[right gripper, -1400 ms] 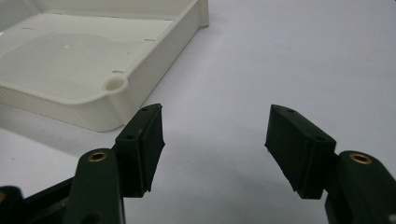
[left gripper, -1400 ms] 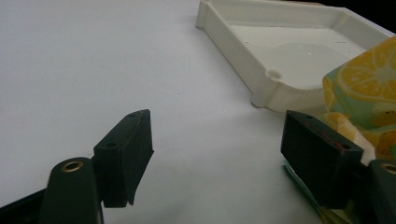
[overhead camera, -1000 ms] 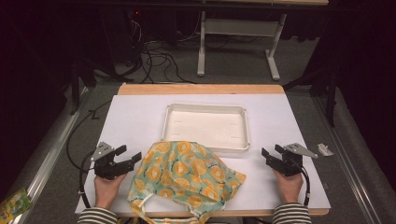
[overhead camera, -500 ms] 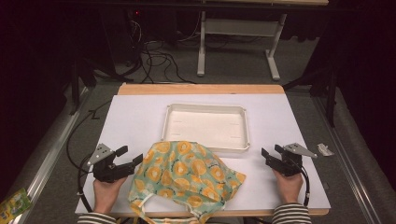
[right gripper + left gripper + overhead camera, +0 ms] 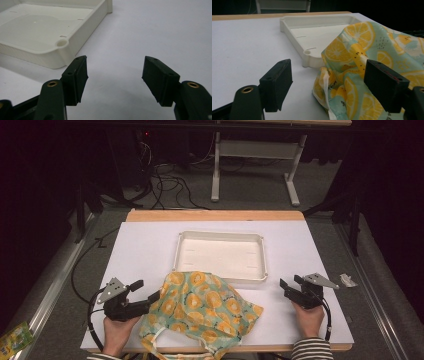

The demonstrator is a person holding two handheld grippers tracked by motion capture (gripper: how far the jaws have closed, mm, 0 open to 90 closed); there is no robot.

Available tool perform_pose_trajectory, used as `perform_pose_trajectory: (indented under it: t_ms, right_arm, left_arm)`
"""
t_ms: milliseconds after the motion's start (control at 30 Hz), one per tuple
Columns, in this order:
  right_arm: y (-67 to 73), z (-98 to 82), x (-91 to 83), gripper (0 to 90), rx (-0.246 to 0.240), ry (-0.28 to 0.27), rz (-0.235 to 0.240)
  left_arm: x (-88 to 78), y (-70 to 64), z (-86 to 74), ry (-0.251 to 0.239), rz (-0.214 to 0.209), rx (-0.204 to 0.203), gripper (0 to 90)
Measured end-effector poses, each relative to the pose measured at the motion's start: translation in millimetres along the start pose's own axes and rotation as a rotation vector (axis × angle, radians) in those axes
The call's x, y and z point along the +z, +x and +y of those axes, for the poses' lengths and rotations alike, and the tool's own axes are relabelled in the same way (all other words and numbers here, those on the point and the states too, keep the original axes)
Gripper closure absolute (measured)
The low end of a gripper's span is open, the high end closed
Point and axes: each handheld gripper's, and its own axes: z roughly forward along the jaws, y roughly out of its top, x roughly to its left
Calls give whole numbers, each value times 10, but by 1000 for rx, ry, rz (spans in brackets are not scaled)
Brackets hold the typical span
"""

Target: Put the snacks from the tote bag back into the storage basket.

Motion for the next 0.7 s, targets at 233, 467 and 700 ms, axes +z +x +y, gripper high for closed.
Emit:
perform_pose_trajectory:
  t_ms: [233,467,700]
  right_arm:
    - [1,1,3,375,-6,3,0]
    - [2,3,7,375,-2,7,3]
    - [6,1,3,375,-10,3,2]
  left_arm:
    - [-13,-57,-8,16,-18,11,249]
    - [85,-104,-57,61,-32,30,309]
    - [190,-127,-101,91,-48,39,431]
